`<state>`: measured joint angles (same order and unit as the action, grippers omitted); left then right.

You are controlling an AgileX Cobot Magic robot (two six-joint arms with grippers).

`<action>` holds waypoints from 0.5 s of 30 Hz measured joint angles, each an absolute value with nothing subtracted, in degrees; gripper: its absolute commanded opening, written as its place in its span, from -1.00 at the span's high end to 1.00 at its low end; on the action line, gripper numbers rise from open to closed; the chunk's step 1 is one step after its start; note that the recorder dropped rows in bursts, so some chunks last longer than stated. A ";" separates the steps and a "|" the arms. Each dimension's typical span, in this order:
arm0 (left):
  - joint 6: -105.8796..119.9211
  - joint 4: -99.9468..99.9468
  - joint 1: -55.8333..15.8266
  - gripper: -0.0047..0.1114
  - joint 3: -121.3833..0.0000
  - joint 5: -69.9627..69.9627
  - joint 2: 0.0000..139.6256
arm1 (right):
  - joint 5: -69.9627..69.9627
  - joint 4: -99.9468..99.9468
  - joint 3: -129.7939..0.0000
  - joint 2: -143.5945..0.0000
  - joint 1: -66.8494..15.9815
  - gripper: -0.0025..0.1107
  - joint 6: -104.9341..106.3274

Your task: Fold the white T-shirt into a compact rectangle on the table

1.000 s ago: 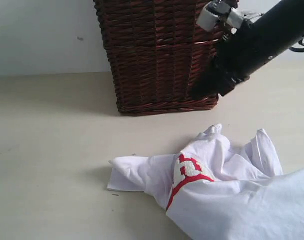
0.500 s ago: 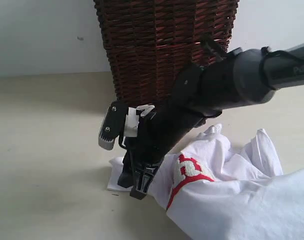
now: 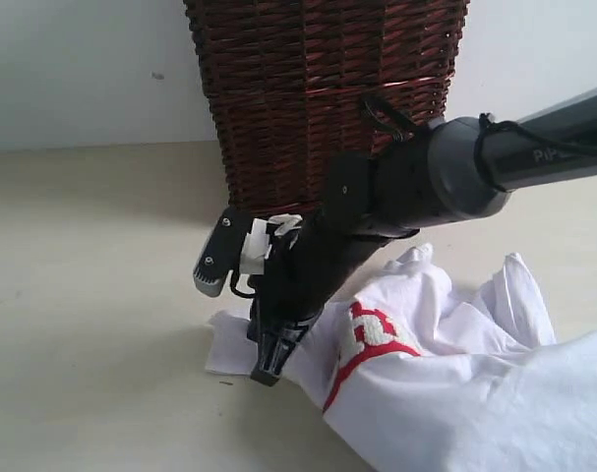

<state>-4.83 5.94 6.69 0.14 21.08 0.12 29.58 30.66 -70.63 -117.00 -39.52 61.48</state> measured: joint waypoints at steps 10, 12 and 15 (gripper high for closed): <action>-4.83 5.94 6.69 0.92 0.14 21.08 0.12 | 64.61 54.97 -78.03 -111.60 -39.60 0.96 83.14; -4.83 5.94 6.69 0.92 0.14 21.08 0.12 | 68.15 58.14 -78.03 -110.94 -39.75 0.96 85.86; -4.83 5.94 6.69 0.92 0.14 21.08 0.12 | 69.26 59.33 -78.03 -110.92 -39.75 0.93 87.25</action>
<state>-4.83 5.94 6.69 0.14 21.08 0.12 69.26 59.33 -78.03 -110.92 -39.75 87.25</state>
